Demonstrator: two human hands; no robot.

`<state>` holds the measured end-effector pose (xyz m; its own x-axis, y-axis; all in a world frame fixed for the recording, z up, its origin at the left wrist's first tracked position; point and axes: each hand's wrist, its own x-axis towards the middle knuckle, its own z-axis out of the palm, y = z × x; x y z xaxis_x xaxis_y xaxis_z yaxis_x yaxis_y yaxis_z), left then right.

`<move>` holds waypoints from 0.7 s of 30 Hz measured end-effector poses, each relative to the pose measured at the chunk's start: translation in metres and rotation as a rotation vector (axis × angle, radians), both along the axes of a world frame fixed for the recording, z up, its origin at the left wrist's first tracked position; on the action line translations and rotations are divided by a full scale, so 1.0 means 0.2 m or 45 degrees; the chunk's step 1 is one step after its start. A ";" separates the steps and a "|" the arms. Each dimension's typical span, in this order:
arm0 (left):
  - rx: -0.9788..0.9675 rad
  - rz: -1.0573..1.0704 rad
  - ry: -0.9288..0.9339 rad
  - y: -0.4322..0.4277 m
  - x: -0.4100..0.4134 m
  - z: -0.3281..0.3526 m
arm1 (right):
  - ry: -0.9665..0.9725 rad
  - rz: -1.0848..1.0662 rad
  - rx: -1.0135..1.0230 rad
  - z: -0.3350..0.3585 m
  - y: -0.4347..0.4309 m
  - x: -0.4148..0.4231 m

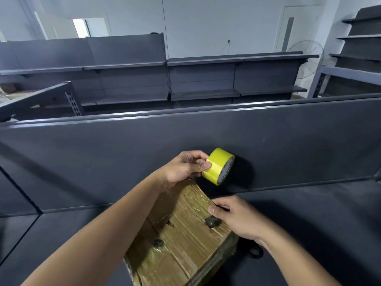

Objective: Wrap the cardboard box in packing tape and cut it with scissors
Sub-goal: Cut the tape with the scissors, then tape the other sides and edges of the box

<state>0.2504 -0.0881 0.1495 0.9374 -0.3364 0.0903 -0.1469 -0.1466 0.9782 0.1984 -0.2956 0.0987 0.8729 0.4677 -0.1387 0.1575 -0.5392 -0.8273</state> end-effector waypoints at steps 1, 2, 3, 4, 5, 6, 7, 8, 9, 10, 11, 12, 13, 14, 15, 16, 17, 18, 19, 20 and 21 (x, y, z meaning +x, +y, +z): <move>-0.002 0.008 -0.040 0.01 -0.01 0.01 | 0.009 -0.026 -0.016 -0.01 0.00 0.01; -0.008 0.020 -0.087 0.02 -0.03 0.03 | 0.010 -0.048 -0.025 -0.02 0.00 0.01; -0.006 0.036 -0.139 0.04 -0.06 0.05 | 0.015 -0.067 -0.037 -0.02 -0.01 0.01; 0.010 0.058 -0.197 0.06 -0.09 0.07 | 0.017 -0.071 -0.033 -0.03 -0.01 0.01; 0.043 0.088 -0.254 0.08 -0.13 0.09 | 0.022 -0.071 -0.027 -0.03 -0.01 0.01; 0.088 0.121 -0.309 0.11 -0.17 0.11 | 0.025 -0.071 -0.009 -0.05 -0.01 0.01; 0.149 0.158 -0.360 0.15 -0.21 0.13 | 0.054 -0.089 0.007 -0.05 0.00 0.01; 0.234 0.202 -0.413 0.20 -0.25 0.14 | 0.085 -0.103 0.038 -0.04 0.00 0.00; 0.347 0.262 -0.466 0.24 -0.28 0.13 | 0.126 -0.112 0.065 -0.03 0.01 -0.01; 0.472 0.332 -0.517 0.29 -0.32 0.12 | 0.138 -0.116 0.082 -0.02 0.01 -0.02; 0.593 0.409 -0.577 0.34 -0.35 0.10 | 0.150 -0.117 0.086 -0.02 0.01 -0.02; 0.693 0.481 -0.651 0.38 -0.39 0.09 | 0.150 -0.117 0.092 -0.02 0.01 -0.02; 0.761 0.539 -0.734 0.41 -0.43 0.07 | 0.167 -0.125 0.097 -0.01 0.01 -0.02; 0.805 0.596 -0.805 0.45 -0.48 0.06 | 0.168 -0.136 0.093 -0.01 0.00 -0.03; 0.840 0.660 -0.856 0.48 -0.53 0.04 | 0.171 -0.144 0.097 -0.01 -0.01 -0.02; 0.874 0.726 -0.893 0.52 -0.58 0.02 | 0.161 -0.166 0.092 -0.01 -0.02 -0.02; 0.904 0.796 -0.917 0.55 -0.62 -0.01 | 0.164 -0.187 0.084 -0.02 -0.03 -0.02; 0.926 0.858 -0.932 0.59 -0.67 -0.03 | 0.153 -0.208 0.073 0.00 -0.04 -0.04; 0.942 0.912 -0.936 0.62 -0.70 -0.06 | 0.141 -0.230 0.065 -0.01 -0.06 -0.04; 0.960 0.958 -0.923 0.65 -0.73 -0.09 | 0.121 -0.264 0.044 -0.01 -0.07 -0.04; 0.984 0.997 -0.900 0.68 -0.76 -0.12 | 0.109 -0.292 0.027 -0.02 -0.08 -0.04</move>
